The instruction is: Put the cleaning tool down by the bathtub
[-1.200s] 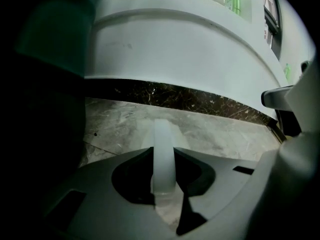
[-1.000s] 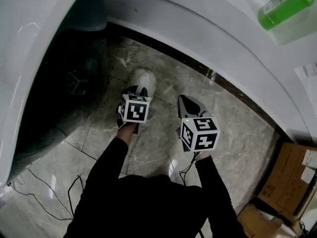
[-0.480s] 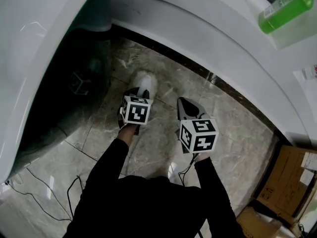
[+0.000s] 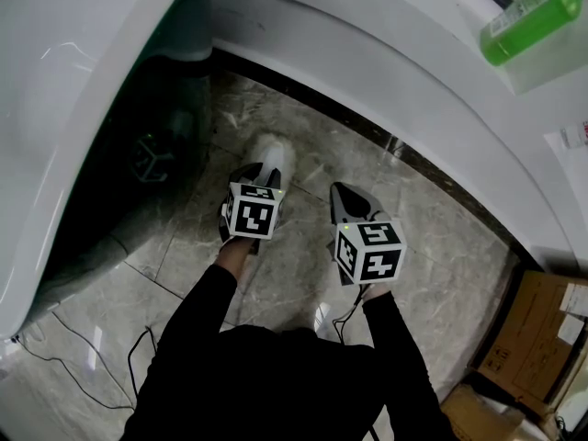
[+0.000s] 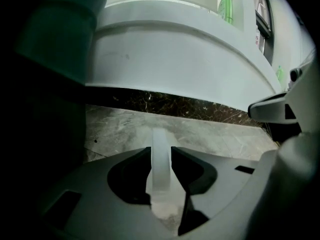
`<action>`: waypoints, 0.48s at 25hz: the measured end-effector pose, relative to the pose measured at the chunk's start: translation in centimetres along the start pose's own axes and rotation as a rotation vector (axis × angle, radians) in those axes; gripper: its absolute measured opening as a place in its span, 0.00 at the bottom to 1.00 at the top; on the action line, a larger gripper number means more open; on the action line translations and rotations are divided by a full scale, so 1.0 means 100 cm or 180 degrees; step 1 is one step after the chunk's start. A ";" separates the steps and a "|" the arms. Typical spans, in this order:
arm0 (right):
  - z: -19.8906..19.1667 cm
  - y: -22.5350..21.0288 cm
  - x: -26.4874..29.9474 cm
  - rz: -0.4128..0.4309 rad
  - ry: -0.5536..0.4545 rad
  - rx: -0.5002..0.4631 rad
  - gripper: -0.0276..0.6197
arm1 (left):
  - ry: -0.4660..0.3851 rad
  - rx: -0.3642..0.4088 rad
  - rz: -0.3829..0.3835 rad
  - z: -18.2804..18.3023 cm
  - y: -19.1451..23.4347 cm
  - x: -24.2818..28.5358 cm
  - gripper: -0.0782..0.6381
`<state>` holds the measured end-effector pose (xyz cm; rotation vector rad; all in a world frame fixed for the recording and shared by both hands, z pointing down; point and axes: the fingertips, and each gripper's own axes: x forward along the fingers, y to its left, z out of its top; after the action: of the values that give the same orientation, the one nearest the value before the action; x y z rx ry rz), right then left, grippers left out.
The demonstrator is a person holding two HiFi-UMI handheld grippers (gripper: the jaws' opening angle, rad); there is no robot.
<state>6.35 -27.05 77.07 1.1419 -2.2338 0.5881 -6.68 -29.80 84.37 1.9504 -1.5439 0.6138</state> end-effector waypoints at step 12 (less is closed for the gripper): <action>0.003 0.007 0.000 0.0045 -0.0030 -0.0022 0.04 | -0.0410 -0.0170 -0.0068 0.044 0.003 -0.066 0.25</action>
<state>5.65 -26.86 76.72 1.1286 -2.2518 0.5814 -8.50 -28.11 76.83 1.9973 -1.5977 0.4410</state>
